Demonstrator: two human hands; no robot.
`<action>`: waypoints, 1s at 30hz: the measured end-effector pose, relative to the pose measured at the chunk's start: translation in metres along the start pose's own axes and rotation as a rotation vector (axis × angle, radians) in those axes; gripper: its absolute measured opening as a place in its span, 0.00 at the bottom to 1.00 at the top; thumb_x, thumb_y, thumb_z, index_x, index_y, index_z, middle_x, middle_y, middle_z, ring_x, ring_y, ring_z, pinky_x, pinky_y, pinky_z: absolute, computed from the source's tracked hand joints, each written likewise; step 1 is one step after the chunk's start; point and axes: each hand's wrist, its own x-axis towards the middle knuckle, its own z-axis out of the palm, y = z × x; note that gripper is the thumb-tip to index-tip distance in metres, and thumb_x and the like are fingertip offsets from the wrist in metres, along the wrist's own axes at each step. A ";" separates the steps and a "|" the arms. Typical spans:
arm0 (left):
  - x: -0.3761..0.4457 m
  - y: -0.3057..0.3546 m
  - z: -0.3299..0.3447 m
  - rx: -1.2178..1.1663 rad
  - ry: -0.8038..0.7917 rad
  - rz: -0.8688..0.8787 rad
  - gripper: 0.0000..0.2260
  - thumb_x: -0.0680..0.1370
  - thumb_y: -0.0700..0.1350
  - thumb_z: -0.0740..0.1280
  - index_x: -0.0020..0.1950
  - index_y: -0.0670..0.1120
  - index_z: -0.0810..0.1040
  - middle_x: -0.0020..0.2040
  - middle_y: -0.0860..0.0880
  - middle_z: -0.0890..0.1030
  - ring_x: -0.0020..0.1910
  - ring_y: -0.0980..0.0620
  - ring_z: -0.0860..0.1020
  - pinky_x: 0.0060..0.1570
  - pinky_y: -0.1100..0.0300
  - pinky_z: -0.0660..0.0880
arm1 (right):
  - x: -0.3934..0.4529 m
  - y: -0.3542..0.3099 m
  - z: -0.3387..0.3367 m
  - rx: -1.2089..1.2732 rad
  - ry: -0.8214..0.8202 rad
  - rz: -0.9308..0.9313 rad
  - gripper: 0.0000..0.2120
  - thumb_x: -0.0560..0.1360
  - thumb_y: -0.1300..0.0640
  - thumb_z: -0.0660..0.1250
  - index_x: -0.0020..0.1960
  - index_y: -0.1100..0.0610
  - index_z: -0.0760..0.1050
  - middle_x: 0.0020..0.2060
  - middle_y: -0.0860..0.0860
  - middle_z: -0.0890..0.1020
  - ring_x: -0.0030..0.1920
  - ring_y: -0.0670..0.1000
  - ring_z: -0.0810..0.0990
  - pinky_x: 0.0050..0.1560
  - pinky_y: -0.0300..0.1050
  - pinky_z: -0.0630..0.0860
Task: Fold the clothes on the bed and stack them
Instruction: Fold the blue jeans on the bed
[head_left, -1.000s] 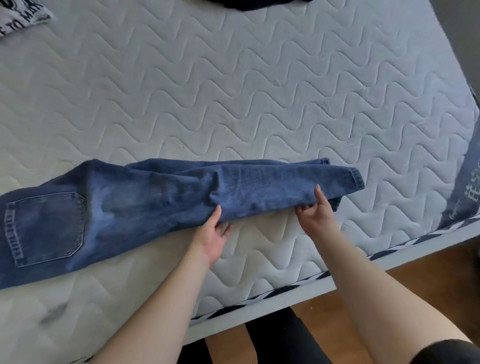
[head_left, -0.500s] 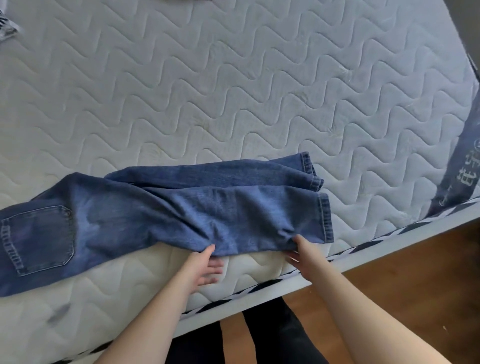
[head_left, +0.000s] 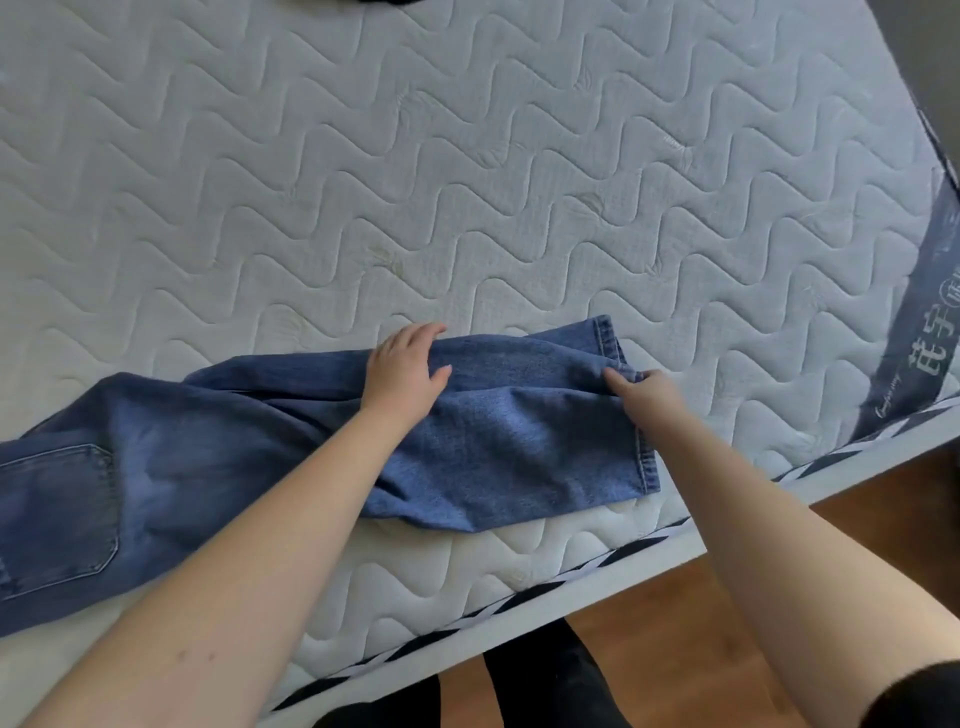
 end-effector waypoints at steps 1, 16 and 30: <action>0.009 -0.004 0.001 0.124 -0.064 -0.020 0.27 0.77 0.51 0.68 0.74 0.51 0.65 0.70 0.49 0.71 0.68 0.47 0.69 0.69 0.49 0.62 | 0.001 0.001 0.000 -0.022 -0.037 -0.029 0.22 0.76 0.45 0.69 0.57 0.62 0.75 0.49 0.59 0.81 0.52 0.60 0.79 0.45 0.46 0.72; 0.043 -0.022 -0.060 -0.120 0.224 0.089 0.10 0.80 0.48 0.65 0.60 0.48 0.77 0.53 0.49 0.77 0.51 0.48 0.76 0.50 0.54 0.72 | -0.006 -0.121 -0.083 0.507 0.138 -0.510 0.17 0.75 0.56 0.71 0.60 0.43 0.74 0.46 0.46 0.82 0.42 0.45 0.81 0.32 0.36 0.75; 0.055 -0.010 -0.006 0.148 -0.063 -0.055 0.28 0.77 0.54 0.68 0.75 0.51 0.63 0.68 0.47 0.72 0.65 0.44 0.71 0.64 0.48 0.66 | 0.037 -0.084 -0.001 0.645 -0.071 -0.183 0.22 0.79 0.65 0.61 0.72 0.53 0.66 0.65 0.50 0.75 0.52 0.48 0.78 0.49 0.44 0.76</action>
